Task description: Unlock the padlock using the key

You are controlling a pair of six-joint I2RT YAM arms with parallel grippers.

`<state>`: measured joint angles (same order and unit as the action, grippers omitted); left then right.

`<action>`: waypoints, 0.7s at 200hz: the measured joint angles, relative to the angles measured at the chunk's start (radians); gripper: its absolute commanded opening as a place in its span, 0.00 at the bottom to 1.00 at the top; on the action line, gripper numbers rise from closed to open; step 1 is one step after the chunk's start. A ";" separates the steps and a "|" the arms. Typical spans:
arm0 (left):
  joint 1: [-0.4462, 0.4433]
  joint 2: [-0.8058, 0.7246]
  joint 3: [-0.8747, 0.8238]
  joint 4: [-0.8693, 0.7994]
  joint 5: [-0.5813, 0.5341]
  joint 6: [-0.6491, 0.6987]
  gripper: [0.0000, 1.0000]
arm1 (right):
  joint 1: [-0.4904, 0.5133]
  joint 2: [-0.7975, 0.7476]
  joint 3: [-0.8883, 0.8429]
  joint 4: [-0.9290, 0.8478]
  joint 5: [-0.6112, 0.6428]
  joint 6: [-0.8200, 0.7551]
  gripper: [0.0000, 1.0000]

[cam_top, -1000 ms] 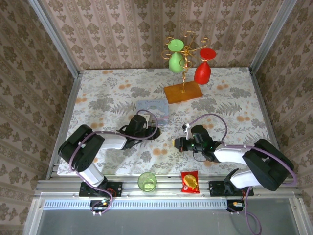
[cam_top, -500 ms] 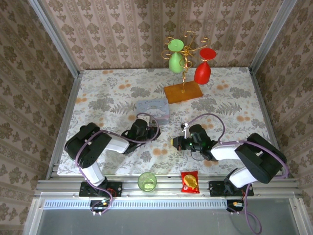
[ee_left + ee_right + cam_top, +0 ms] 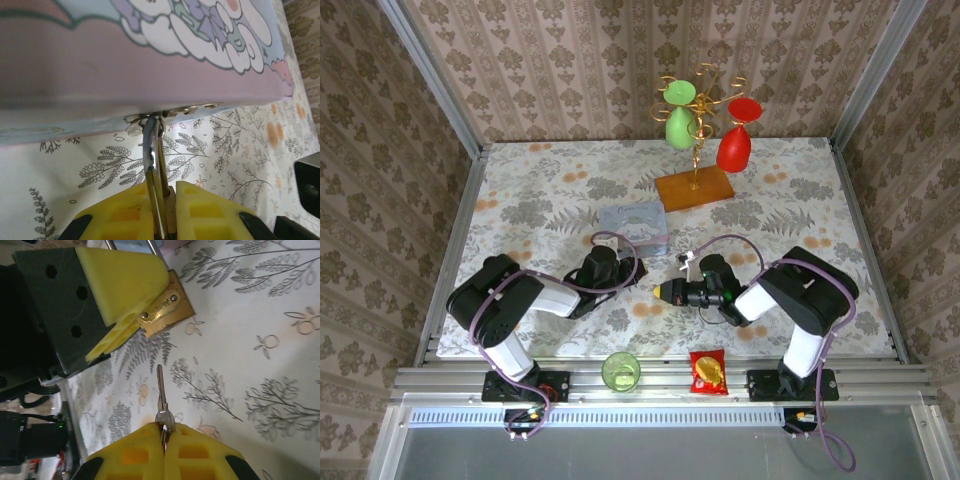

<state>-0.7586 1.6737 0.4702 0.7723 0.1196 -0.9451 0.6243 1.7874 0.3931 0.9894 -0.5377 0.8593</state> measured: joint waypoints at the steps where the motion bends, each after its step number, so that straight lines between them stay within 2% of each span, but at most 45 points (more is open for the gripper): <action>1: 0.000 0.000 0.000 0.001 0.000 -0.002 0.00 | 0.000 0.002 0.000 0.003 -0.001 0.003 0.00; 60: 0.000 0.039 -0.028 0.149 0.016 -0.122 0.00 | -0.046 0.144 0.006 0.233 -0.077 0.132 0.00; 140: 0.000 0.074 -0.056 0.279 0.019 -0.193 0.00 | -0.066 0.159 0.023 0.286 -0.138 0.170 0.00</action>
<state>-0.7586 1.7473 0.4145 1.0512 0.1383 -1.1385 0.5579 1.9469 0.4156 1.2755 -0.6754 1.0290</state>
